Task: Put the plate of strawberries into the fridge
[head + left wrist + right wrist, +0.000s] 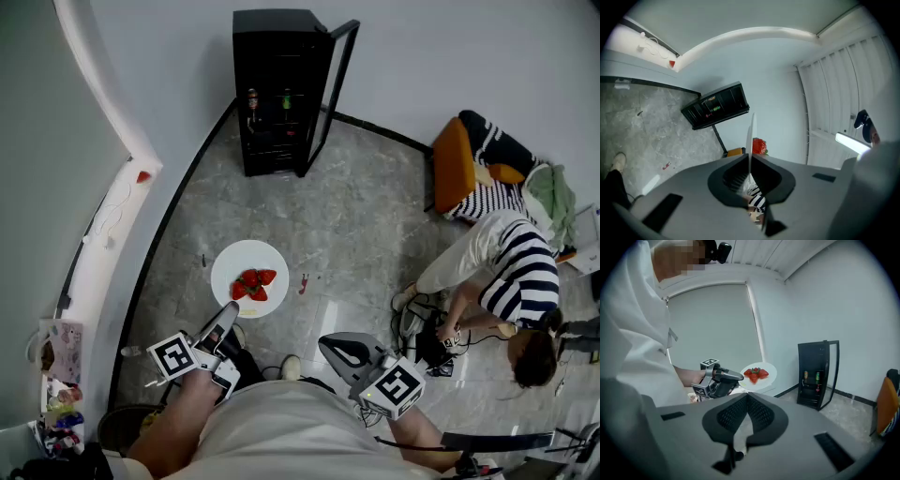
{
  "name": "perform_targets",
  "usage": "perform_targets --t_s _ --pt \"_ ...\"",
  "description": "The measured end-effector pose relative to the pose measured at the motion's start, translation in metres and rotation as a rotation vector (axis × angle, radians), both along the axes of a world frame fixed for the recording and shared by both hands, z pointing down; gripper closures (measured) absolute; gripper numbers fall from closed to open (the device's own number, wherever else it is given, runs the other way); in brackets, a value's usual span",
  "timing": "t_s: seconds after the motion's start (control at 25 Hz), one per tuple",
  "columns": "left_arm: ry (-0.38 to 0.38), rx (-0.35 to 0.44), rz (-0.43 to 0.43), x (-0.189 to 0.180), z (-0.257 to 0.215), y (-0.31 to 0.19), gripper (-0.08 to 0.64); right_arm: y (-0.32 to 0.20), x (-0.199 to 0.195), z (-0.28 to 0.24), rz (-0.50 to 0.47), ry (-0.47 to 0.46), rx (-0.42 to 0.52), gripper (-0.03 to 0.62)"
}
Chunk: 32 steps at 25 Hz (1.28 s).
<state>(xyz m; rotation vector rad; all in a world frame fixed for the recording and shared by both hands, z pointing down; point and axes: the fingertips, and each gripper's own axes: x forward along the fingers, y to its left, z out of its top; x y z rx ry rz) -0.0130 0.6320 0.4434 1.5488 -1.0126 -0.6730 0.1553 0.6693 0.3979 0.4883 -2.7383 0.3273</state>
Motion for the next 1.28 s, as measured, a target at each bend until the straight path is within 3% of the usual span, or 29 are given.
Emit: perform_targets --t_s 0.44,0.68,0.8,1.0,1.16,1.28 --pt "0.035 0.006 0.041 0.011 0.008 -0.014 0.535 -0.009 0.006 0.014 0.033 -0.027 -0.002 0.575" --pt "0.025 0.022 0.078 -0.012 0.006 -0.118 0.535 -0.103 -0.019 -0.002 0.060 -0.051 -0.017 0.574" --pt "0.063 0.031 0.096 -0.031 -0.006 -0.166 0.535 -0.150 -0.047 -0.014 0.063 -0.042 0.002 0.572" --pt "-0.098 0.013 0.157 -0.075 0.012 -0.219 0.535 -0.205 -0.092 -0.017 0.112 -0.057 0.047 0.561" --pt "0.092 0.016 0.145 -0.081 0.002 -0.267 0.535 -0.248 -0.110 -0.020 0.128 -0.018 0.083 0.508" --pt "0.083 -0.002 0.136 -0.082 0.012 -0.302 0.535 -0.292 -0.097 -0.023 0.147 -0.004 0.099 0.506"
